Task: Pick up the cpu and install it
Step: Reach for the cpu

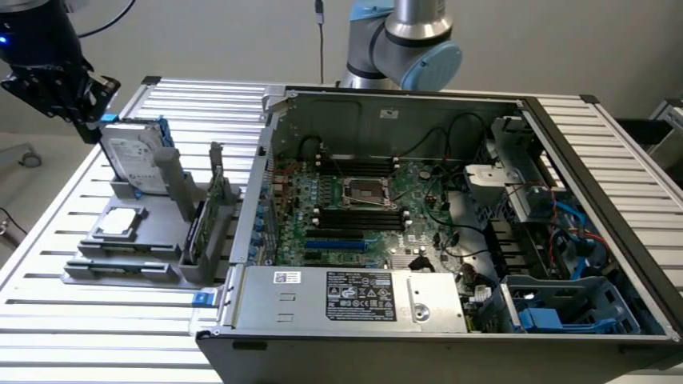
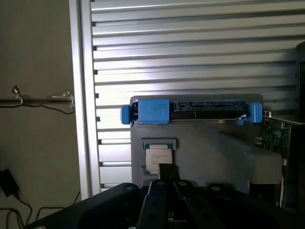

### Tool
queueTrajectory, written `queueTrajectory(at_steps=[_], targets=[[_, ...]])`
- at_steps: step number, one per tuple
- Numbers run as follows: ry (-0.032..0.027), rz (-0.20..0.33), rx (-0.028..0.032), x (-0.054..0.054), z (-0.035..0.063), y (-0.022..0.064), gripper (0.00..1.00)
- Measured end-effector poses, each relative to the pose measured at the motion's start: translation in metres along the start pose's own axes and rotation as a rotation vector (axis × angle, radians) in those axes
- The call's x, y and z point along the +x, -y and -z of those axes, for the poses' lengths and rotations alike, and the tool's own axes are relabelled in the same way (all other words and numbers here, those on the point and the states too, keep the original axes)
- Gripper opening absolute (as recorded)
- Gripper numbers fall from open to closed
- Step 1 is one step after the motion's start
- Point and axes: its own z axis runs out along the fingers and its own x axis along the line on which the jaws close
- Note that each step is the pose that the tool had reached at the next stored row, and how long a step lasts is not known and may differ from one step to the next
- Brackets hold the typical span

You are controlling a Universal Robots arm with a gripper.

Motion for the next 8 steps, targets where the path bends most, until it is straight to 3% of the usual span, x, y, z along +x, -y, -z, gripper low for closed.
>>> queueTrajectory(at_steps=[8], targets=[[0.0008,0.002,-0.0002,-0.0001,0.0000,0.0000,0.11]])
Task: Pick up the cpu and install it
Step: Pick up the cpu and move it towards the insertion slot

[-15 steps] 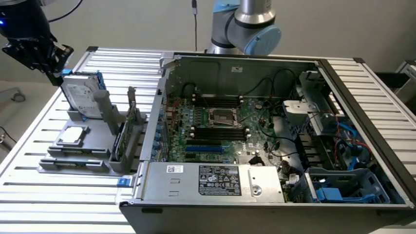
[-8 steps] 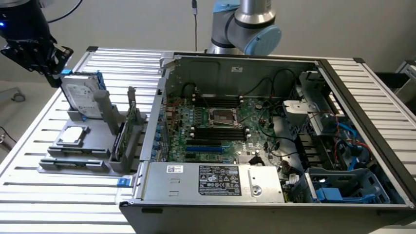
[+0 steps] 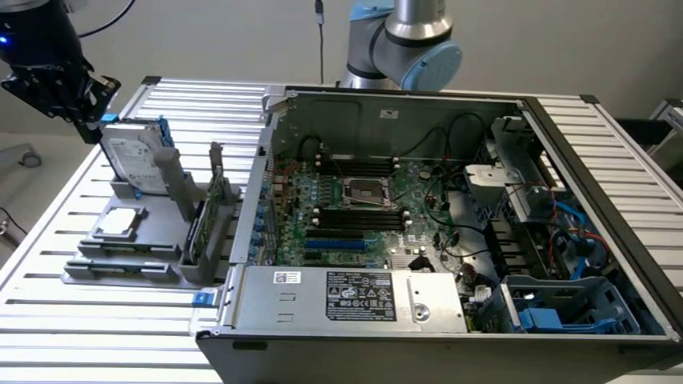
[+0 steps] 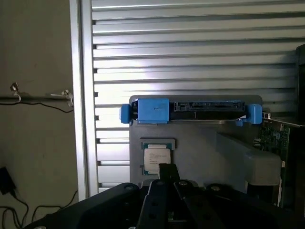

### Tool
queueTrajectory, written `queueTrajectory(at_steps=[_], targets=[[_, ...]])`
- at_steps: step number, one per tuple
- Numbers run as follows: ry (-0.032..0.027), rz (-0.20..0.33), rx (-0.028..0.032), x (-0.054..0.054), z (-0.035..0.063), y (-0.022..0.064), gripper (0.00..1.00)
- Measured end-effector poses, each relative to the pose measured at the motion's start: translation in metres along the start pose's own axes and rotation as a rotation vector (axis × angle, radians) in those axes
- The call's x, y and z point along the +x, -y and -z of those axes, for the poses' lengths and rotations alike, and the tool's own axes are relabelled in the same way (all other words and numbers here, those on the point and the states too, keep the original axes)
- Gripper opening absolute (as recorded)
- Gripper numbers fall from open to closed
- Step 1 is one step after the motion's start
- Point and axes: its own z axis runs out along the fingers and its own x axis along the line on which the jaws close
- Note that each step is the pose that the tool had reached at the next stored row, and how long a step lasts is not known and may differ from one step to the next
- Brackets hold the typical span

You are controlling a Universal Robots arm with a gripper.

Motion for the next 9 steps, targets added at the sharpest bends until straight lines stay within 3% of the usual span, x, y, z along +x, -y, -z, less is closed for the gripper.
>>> queueTrajectory(at_steps=[6,9], targets=[[0.0000,0.000,0.0000,0.0000,0.0000,0.0000,0.12],[0.0000,0.000,0.0000,0.0000,0.0000,0.0000,0.30]])
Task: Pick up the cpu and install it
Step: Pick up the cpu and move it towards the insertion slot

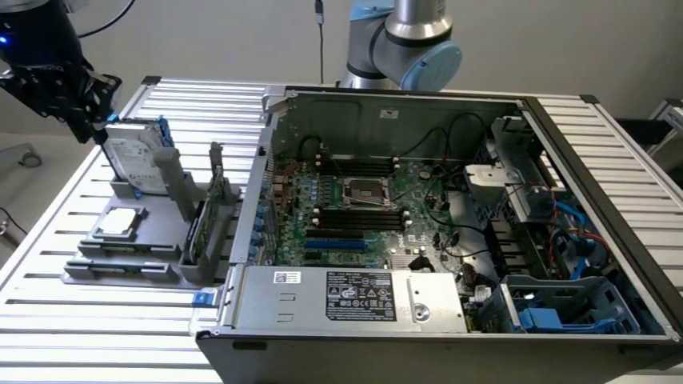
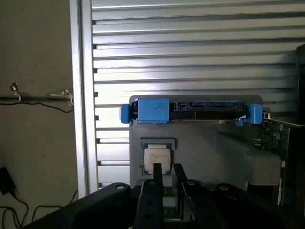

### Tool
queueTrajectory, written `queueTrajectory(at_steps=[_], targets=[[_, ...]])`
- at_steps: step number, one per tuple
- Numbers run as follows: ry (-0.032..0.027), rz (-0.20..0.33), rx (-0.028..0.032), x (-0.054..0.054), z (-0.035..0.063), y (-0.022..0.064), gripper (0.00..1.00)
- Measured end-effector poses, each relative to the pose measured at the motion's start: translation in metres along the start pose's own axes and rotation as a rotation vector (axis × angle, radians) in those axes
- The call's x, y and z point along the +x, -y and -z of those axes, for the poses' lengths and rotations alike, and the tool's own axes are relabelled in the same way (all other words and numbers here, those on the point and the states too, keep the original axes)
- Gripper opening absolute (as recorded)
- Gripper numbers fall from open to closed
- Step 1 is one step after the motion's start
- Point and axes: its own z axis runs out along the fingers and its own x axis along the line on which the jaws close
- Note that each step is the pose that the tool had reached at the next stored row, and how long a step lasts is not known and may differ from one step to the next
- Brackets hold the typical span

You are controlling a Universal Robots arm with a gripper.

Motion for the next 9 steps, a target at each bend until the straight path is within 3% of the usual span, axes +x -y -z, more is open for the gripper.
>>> queueTrajectory(at_steps=[3,7,9], targets=[[-0.0001,0.000,0.0001,0.0000,0.0000,0.0000,0.36],[-0.0002,0.000,0.0008,0.0011,-0.0041,0.0021,0.54],[-0.0002,0.000,0.0009,0.0020,-0.0077,0.0044,0.54]])
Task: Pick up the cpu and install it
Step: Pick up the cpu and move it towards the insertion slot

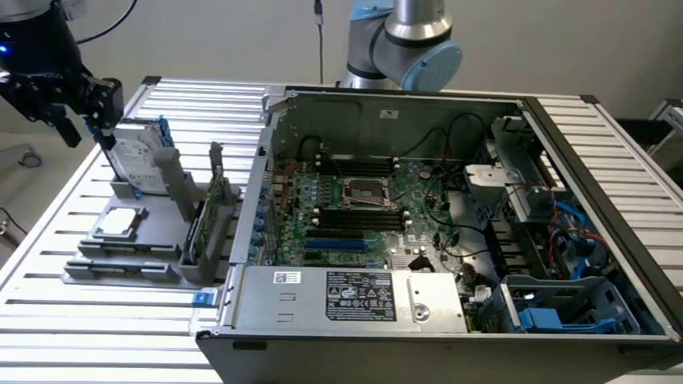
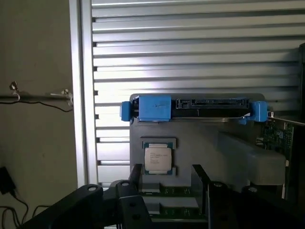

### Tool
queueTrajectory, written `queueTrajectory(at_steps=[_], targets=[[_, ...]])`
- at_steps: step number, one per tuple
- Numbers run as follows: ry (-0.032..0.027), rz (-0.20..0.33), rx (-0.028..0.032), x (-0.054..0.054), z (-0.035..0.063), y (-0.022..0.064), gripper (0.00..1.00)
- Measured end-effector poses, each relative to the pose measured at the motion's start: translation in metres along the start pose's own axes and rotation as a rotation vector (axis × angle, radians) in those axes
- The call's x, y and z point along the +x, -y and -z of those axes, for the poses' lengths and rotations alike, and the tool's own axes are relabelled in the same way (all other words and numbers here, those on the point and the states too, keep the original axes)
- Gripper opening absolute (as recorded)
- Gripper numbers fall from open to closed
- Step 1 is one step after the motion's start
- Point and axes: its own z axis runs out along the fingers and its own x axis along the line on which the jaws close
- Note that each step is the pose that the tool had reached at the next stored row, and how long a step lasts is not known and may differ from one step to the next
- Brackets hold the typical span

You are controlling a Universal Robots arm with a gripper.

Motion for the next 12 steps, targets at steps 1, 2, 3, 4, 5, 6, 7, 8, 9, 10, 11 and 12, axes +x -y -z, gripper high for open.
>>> queueTrajectory(at_steps=[1,2,3,4,5,6,7,8,9,10,11,12], targets=[[0.0000,0.000,-0.0001,0.000,-0.0019,0.0011,0.54],[0.0002,0.000,-0.0002,0.001,-0.0037,0.0020,0.54],[0.0000,0.000,0.0000,0.001,-0.0055,0.0026,0.54],[0.0000,0.000,0.0000,0.001,-0.0073,0.0031,0.54],[0.0000,0.000,0.0000,0.001,-0.0091,0.0036,0.54],[-0.0001,0.001,0.0000,0.001,-0.0108,0.0040,0.54],[0.0000,0.004,0.0000,0.001,-0.0127,0.0045,0.54],[-0.0002,0.007,0.0002,0.001,-0.0145,0.0049,0.54],[-0.0002,0.010,0.0001,0.001,-0.0163,0.0053,0.54],[-0.0004,0.012,0.0003,0.001,-0.0181,0.0056,0.54],[-0.0003,0.015,0.0004,0.001,-0.0199,0.0060,0.54],[-0.0005,0.017,0.0005,0.001,-0.0216,0.0063,0.54]])
